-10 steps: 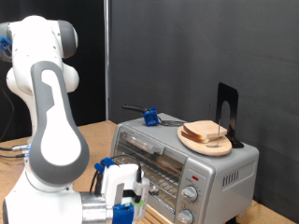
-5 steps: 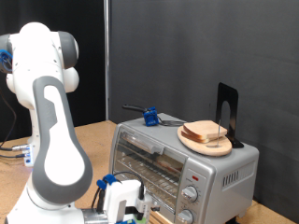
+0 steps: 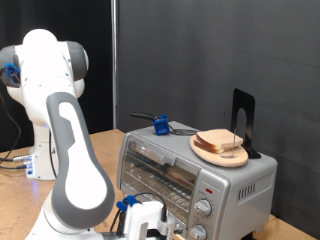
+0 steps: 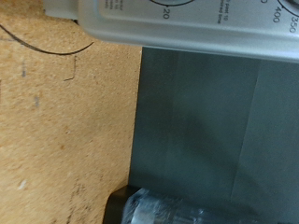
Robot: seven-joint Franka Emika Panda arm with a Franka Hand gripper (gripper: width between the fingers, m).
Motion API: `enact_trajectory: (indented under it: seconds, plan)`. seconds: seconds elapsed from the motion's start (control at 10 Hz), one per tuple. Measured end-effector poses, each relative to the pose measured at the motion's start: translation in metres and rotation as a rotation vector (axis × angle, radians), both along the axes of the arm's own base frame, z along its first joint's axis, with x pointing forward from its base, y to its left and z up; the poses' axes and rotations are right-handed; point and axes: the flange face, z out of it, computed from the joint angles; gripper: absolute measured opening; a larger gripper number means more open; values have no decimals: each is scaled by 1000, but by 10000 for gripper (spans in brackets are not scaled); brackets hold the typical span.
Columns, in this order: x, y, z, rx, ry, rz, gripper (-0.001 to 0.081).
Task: Make a piece of toast with the oven
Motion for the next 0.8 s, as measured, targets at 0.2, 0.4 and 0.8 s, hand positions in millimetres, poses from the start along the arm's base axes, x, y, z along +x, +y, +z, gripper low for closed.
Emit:
enact_trajectory:
  seconds: [0.2, 0.4, 0.8]
  plan:
    - [3, 22, -1, 6, -16, 30, 809]
    - [5, 37, -1, 4, -34, 40, 809]
    - [2, 52, -10, -11, -27, 44, 809]
